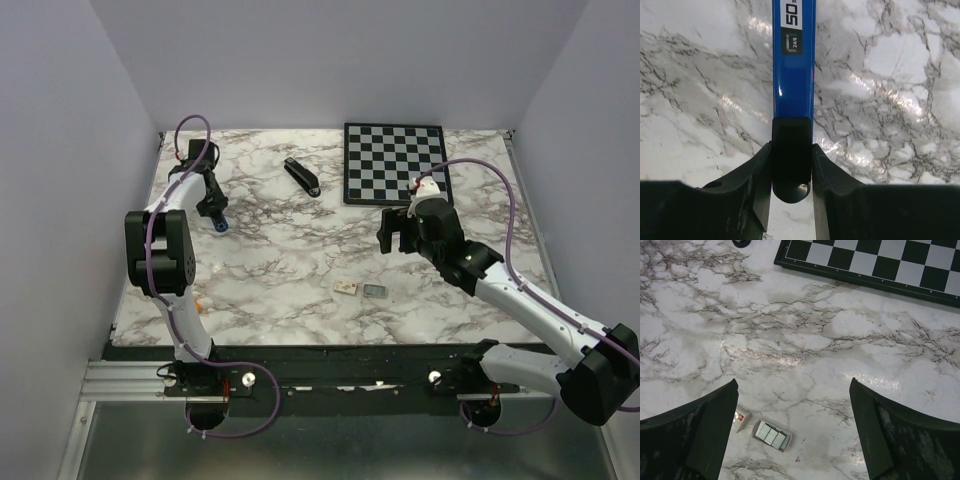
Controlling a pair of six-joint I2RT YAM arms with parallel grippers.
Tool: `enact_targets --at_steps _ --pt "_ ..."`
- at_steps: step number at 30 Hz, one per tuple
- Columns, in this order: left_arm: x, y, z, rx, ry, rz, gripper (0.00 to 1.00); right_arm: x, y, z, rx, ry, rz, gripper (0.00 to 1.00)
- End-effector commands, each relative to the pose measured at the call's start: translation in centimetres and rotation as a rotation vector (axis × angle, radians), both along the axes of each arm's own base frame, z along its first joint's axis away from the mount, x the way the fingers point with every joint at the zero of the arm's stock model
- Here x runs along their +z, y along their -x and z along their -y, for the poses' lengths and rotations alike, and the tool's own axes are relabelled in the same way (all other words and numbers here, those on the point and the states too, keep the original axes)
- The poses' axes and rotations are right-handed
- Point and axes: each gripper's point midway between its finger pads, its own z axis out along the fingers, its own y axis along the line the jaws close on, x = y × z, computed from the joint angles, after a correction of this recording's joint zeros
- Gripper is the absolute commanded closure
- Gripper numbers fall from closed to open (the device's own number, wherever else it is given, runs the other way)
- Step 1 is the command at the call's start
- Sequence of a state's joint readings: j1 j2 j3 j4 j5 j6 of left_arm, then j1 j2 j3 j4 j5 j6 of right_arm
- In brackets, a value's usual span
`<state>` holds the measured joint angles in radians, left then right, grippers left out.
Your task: Load the staples into the stapler
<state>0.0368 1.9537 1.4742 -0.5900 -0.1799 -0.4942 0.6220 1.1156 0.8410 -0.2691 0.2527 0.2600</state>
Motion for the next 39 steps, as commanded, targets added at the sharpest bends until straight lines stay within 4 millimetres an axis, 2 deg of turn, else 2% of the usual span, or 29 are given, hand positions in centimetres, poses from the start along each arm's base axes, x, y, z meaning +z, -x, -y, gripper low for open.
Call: enact_targets --at_steps 1,3,4,6,7,9,10,11,16,18,23,26,30,33,36,39 --pt "0.5 4.0 3.0 -0.065 0.094 -0.053 0.82 0.6 0.2 -0.3 0.016 -0.03 0.032 0.0" --pt "1.3 5.1 3.8 -0.073 0.119 -0.035 0.82 0.8 0.2 -0.3 0.02 -0.035 0.039 0.0" --pt "0.5 6.6 5.9 -0.122 0.123 -0.065 0.82 0.8 0.3 -0.3 0.021 -0.037 0.041 0.0" --pt "1.3 7.9 7.3 -0.136 0.142 -0.046 0.82 0.8 0.4 -0.3 0.025 -0.041 0.042 0.0" --pt "0.5 9.5 8.9 -0.17 0.143 -0.074 0.82 0.8 0.4 -0.4 0.029 -0.044 0.044 0.0" --pt "1.1 10.8 10.6 -0.188 0.158 -0.06 0.8 0.8 0.5 -0.5 0.032 -0.049 0.041 0.0" --pt "0.6 12.0 11.2 -0.195 0.16 -0.078 0.79 0.7 0.5 -0.5 0.034 -0.05 0.04 0.0" --pt "1.1 12.9 12.8 -0.231 0.163 -0.068 0.79 0.8 0.5 -0.6 0.04 -0.054 0.041 0.0" --pt "0.2 16.3 16.1 -0.246 0.209 -0.082 0.78 0.6 0.5 -0.9 0.048 -0.06 0.036 0.0" --pt "0.2 17.1 17.2 -0.273 0.206 -0.08 0.77 0.5 0.6 -0.9 0.05 -0.06 0.032 0.0" --pt "0.0 17.7 18.3 -0.287 0.208 -0.08 0.72 0.5 0.5 -1.1 0.055 -0.064 0.031 0.0" --pt "-0.3 18.0 19.1 -0.298 0.223 -0.085 0.63 0.3 0.6 -1.0 0.053 -0.062 0.026 0.0" --pt "-0.6 18.2 19.7 -0.313 0.23 -0.094 0.43 0.3 0.5 -1.0 0.051 -0.061 0.03 0.0" --pt "-0.6 18.3 20.1 -0.319 0.244 -0.098 0.34 0.2 0.4 -0.9 0.047 -0.058 0.029 0.0" --pt "-0.7 18.6 20.9 -0.336 0.27 -0.113 0.28 0.2 0.4 -1.0 0.048 -0.057 0.027 0.0" --pt "-0.7 19.0 22.4 -0.363 0.317 -0.127 0.27 0.3 0.4 -1.0 0.046 -0.056 0.031 0.0"
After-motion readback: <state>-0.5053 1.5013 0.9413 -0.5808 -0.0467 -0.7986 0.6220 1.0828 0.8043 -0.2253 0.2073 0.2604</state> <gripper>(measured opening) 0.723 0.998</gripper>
